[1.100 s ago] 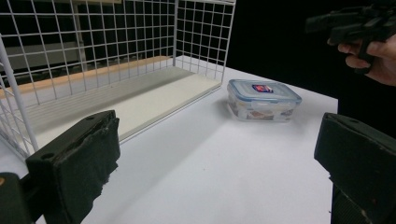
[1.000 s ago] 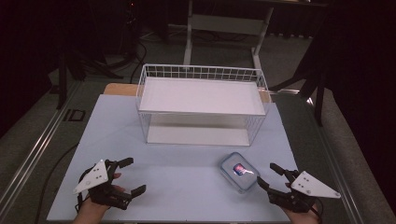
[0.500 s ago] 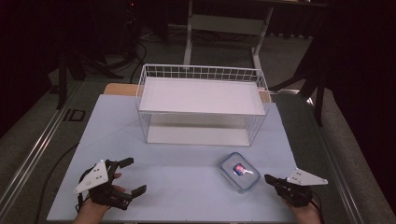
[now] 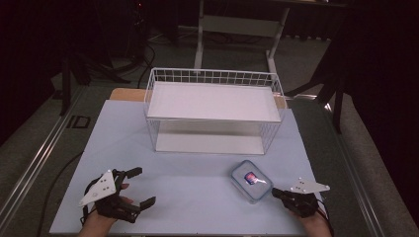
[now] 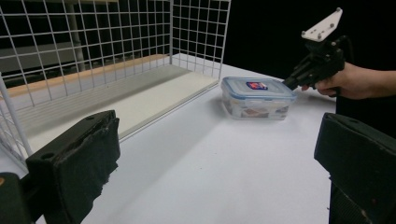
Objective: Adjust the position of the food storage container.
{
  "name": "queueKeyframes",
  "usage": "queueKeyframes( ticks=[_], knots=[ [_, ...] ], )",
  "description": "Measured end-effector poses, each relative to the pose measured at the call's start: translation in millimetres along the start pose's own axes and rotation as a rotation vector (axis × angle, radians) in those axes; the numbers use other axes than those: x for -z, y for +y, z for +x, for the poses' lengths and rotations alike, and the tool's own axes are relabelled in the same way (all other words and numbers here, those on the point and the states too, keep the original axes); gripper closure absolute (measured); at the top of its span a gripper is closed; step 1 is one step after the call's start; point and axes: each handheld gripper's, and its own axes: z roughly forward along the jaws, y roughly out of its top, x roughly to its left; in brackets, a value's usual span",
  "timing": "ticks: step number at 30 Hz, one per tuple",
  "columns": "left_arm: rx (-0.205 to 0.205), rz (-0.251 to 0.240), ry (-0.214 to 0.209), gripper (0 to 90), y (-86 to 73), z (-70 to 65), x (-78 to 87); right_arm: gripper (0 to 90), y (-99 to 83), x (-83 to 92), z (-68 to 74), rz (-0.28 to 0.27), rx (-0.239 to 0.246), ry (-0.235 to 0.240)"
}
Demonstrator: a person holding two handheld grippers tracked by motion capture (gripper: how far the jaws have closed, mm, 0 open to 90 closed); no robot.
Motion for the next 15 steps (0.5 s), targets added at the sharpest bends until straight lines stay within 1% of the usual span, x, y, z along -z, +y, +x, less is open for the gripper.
queueKeyframes(
  ticks=[1,2,3,5,8,11,14,15],
  knots=[
    [-0.001,0.0,0.0,1.2,0.0,0.3,0.0,90.0,1.9,-1.7,-0.9,-0.005,-0.007,0.01],
    [-0.001,0.0,0.0,1.2,0.0,0.4,-0.1,90.0,4.2,-3.4,-1.5,-0.002,-0.007,0.009],
    [0.0,-0.001,0.0,1.2,0.0,0.1,0.0,90.0,7.0,-6.1,-1.8,0.004,0.002,0.005],
    [-0.005,0.001,-0.001,1.2,0.1,-0.3,0.2,90.0,11.0,-10.8,-1.8,0.008,0.011,0.01],
    [-0.004,0.0,-0.001,1.2,0.2,-0.4,0.2,90.0,17.1,-18.7,-2.3,0.005,0.009,0.022],
    [-0.004,0.002,-0.003,1.2,0.3,-1.0,0.0,90.0,23.7,-26.4,-2.8,0.007,0.027,0.009],
    [-0.006,0.004,-0.005,1.2,-0.1,-2.1,-0.7,90.0,26.7,-30.5,-4.4,0.006,0.026,0.002],
    [-0.007,0.005,-0.007,1.2,-0.3,-2.2,-0.7,90.0,26.7,-32.1,-5.7,0.004,0.012,-0.008]
  ],
)
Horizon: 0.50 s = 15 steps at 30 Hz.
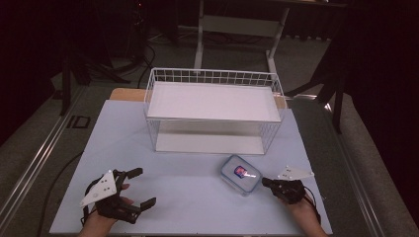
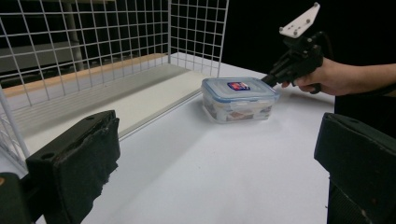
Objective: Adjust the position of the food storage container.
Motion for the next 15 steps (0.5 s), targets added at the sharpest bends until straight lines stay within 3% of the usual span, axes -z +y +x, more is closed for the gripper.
queueKeyframes(
  ticks=[3,7,15],
  knots=[
    [-0.004,0.005,0.0,1.2,-0.4,0.1,0.4,90.0,-4.1,5.0,0.7,-0.004,0.002,-0.011],
    [0.003,0.003,0.0,1.2,-0.3,0.6,0.0,90.0,-11.3,12.1,8.4,-0.002,-0.007,0.019],
    [0.0,0.005,0.001,1.2,-0.4,-0.2,-0.6,90.0,-6.8,1.0,13.1,0.009,0.001,0.05]
  ],
)
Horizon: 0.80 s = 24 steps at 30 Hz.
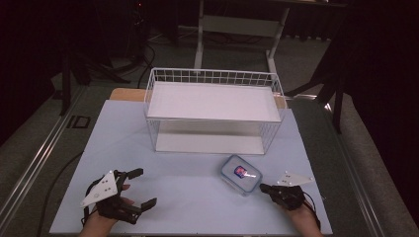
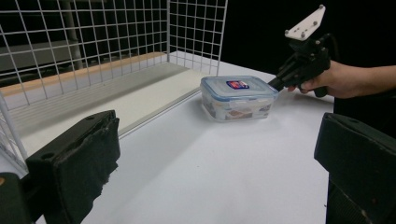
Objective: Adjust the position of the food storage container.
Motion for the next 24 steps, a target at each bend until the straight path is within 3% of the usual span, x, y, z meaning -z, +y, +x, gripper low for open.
queueKeyframes(
  ticks=[9,19,24],
  knots=[
    [0.001,0.0,-0.002,1.2,-0.3,0.3,-0.1,90.0,12.8,-10.5,-5.8,0.008,0.004,-0.013],
    [-0.004,0.0,-0.003,1.2,0.0,-0.1,0.4,90.0,31.9,-35.2,-14.6,0.002,-0.003,-0.033],
    [-0.002,-0.001,-0.007,1.2,-0.1,-1.4,0.4,90.0,35.2,-39.6,-17.7,0.005,0.006,-0.061]
  ],
)
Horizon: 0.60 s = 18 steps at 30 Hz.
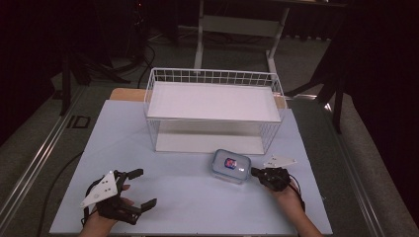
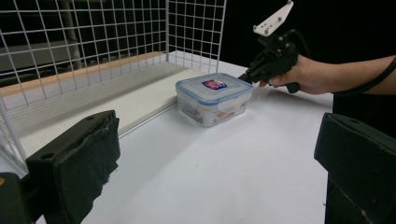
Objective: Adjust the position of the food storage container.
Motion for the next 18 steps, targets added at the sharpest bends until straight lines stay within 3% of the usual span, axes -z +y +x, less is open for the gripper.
queueKeyframes(
  ticks=[7,18],
  knots=[
    [0.001,-0.002,0.002,1.2,0.1,0.3,0.4,90.0,-10.1,10.6,3.8,0.001,-0.032,-0.002],
    [0.005,0.002,0.002,1.2,-0.5,0.7,0.8,90.0,6.4,-7.8,5.0,0.008,-0.025,0.007]
  ],
)
